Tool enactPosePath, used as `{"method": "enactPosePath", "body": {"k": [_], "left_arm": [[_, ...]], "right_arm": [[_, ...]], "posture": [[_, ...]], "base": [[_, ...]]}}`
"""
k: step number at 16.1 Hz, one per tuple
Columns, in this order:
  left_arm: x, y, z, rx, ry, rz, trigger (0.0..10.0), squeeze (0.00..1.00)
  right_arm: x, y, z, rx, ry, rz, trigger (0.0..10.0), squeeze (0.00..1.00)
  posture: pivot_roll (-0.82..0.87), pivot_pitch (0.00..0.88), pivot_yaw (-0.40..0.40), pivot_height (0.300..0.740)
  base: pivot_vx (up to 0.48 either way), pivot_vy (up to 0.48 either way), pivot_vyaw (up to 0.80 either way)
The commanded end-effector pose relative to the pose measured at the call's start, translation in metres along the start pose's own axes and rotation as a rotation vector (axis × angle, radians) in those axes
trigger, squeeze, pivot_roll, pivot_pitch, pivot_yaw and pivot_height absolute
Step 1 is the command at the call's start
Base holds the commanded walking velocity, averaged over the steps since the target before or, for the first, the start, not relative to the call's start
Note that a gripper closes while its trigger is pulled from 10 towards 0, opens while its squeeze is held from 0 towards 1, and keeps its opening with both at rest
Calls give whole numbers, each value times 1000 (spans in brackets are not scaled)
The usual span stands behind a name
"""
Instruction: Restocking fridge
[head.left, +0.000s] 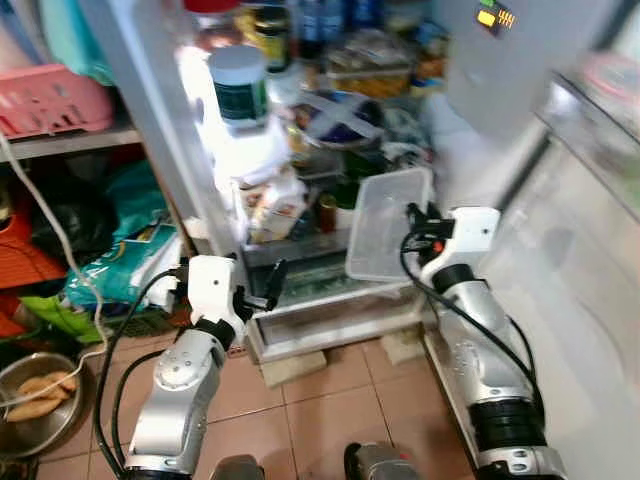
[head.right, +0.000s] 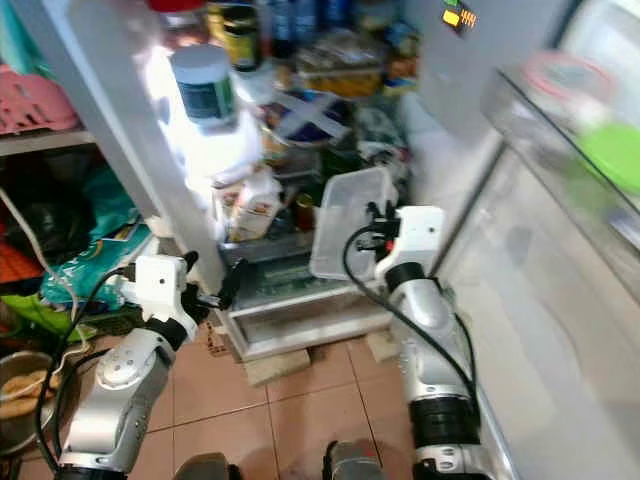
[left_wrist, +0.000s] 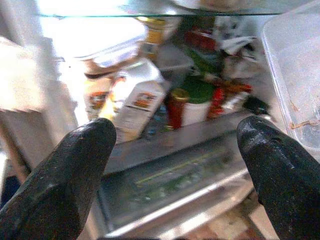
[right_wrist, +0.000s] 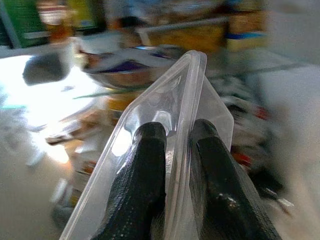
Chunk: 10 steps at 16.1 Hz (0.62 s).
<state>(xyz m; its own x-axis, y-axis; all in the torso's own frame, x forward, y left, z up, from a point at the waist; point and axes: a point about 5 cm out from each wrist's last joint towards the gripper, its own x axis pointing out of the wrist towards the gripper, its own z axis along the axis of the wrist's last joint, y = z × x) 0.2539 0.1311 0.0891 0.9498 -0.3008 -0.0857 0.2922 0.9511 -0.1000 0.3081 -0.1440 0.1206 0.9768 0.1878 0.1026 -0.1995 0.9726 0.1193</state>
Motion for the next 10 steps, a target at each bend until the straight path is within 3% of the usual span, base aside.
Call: {"method": "enactPosePath", "body": {"k": [1,3,10], "left_arm": [[-2,1,1,10,-6,6,10000,0],[-1,1,1,14,-4,8,10000,0],[-1,1,-1,18,7,10,10000,0]], "right_arm": [[1,1,4,-2,-20,7,10000,0],[1,0,5,-6,-22,7,10000,0],[2,0,5,-8,-20,11,10000,0]], "posture": [[54,131,33,740],[53,130,33,740],[58,124,25,740]], "base": [[416,0,0],[409,0,0],[0,0,0]]}}
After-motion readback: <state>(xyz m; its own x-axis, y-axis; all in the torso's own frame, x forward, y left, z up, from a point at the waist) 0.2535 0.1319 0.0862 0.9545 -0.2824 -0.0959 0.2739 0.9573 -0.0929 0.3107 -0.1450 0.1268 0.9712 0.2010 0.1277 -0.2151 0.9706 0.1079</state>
